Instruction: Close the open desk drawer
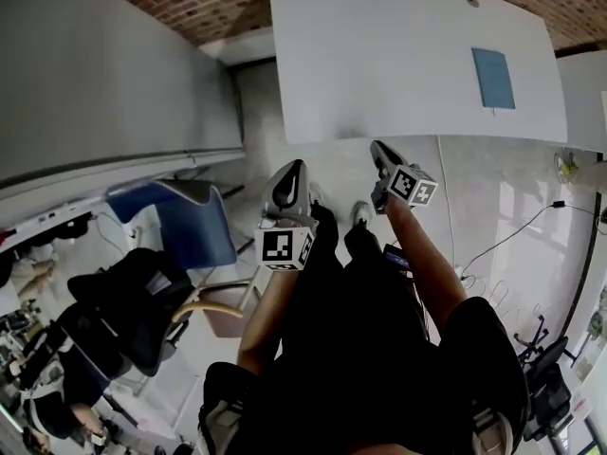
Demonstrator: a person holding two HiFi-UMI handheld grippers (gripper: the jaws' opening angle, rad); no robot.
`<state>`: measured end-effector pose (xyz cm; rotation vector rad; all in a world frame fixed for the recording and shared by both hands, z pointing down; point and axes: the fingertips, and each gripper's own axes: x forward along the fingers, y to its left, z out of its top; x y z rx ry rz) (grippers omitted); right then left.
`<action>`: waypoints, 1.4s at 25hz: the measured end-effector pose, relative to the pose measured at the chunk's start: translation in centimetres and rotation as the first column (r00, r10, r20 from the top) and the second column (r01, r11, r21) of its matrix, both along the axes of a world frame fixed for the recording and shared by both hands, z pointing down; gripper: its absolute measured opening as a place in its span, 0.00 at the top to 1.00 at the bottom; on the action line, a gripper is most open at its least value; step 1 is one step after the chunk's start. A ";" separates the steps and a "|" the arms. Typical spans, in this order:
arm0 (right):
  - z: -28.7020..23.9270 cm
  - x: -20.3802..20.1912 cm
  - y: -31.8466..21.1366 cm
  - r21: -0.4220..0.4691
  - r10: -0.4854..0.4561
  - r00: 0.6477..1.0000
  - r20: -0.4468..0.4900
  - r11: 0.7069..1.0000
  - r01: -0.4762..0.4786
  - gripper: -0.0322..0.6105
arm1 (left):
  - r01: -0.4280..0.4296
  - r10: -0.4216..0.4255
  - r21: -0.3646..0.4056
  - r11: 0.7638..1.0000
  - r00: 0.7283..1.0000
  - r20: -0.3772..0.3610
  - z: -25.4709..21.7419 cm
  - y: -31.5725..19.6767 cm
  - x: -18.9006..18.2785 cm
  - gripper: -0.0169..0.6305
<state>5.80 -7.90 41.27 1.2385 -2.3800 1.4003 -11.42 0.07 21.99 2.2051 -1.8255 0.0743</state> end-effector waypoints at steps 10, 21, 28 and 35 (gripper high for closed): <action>-13.2 0.3 -1.1 0.272 -0.049 0.987 -0.154 0.958 0.090 0.92 | -0.003 -0.001 0.075 0.997 0.999 0.054 -5.9 0.2 -0.7 0.95; -25.8 0.3 2.1 0.524 -0.091 0.949 -0.302 0.816 0.245 0.94 | -0.002 -0.014 0.172 0.985 0.996 0.092 -11.8 1.5 1.3 0.95; -26.7 0.6 4.1 0.539 -0.115 0.945 -0.307 0.797 0.272 0.95 | -0.008 -0.014 0.197 0.980 0.994 0.110 -12.6 1.8 1.9 0.95; -26.0 0.5 4.9 0.520 -0.135 0.942 -0.306 0.805 0.284 0.95 | -0.016 -0.005 0.205 0.979 0.995 0.104 -13.0 1.8 2.8 0.95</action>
